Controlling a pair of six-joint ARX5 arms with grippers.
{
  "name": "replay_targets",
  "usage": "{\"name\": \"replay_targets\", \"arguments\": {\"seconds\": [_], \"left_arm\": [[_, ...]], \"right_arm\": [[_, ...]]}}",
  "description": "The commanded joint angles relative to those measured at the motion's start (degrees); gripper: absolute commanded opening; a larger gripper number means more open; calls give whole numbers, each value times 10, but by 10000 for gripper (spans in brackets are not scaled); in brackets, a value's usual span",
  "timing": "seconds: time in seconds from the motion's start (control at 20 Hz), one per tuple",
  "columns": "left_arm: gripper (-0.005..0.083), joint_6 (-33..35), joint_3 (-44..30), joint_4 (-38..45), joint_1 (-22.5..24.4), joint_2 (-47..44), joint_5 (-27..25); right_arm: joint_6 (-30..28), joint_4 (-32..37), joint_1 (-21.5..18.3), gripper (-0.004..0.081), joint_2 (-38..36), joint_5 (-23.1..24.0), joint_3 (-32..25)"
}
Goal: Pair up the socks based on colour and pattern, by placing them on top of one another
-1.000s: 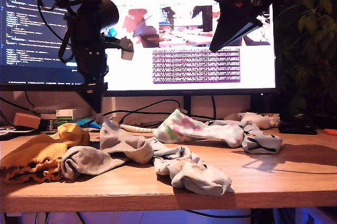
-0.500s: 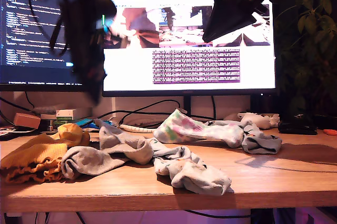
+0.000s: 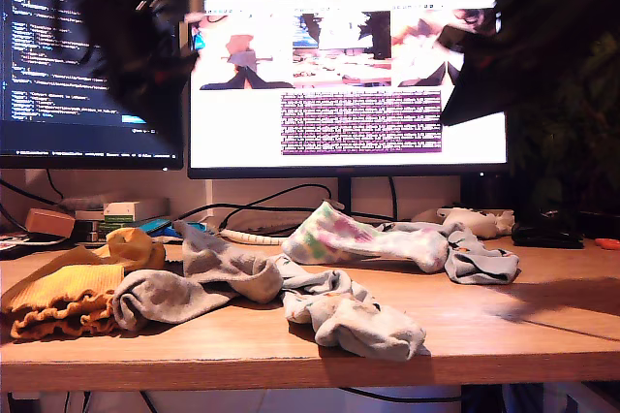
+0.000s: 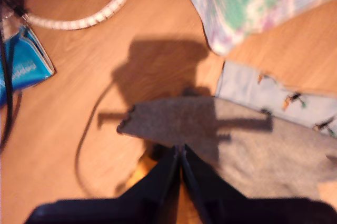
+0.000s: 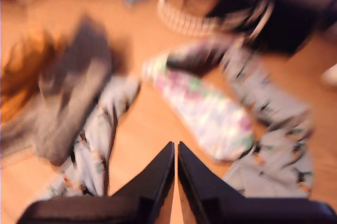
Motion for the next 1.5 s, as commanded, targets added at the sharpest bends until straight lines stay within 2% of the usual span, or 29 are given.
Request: {"name": "replay_targets", "arguments": {"seconds": [0.0, 0.05, 0.15, 0.2, 0.35, 0.4, 0.45, 0.6, 0.7, 1.0, 1.15, 1.3, 1.45], "left_arm": [[-23, -71, -62, 24, -4, -39, 20], [-23, -71, -77, 19, -2, -44, 33], [-4, -216, -84, 2, 2, -37, 63], [66, -259, -84, 4, 2, -29, 58], [427, -312, -84, 36, 6, -1, 65], [476, -312, -84, 51, 11, 10, 67], [484, -329, -84, 70, 16, 21, 72], [484, -366, -84, 119, 24, 50, 89], [483, -367, -83, 140, 26, 66, 88], [478, -376, -83, 146, 23, 106, 103], [402, -381, -83, 148, 20, 124, 105], [320, -395, -83, 152, 19, 130, 136], [138, -395, -83, 156, 12, 130, 145]], "right_arm": [[21, 4, -5, -11, -17, 4, -16], [23, -5, -5, -11, -24, 4, -16], [25, -13, -5, -11, -29, 3, -16], [34, -22, -5, -11, -29, 3, -16], [44, -39, -5, -11, -29, -6, -16], [43, -35, -5, -11, -29, -6, -16], [43, -31, -5, -11, -29, -7, -16], [38, -24, -5, -11, -29, -7, -16], [38, -19, -5, -11, -29, -7, -16], [38, -2, -5, -11, -29, -7, -16], [38, 3, -5, -11, -29, -7, -16], [38, 3, -5, -11, -29, -7, -16], [38, 3, -5, -11, -29, -7, -16]]}}
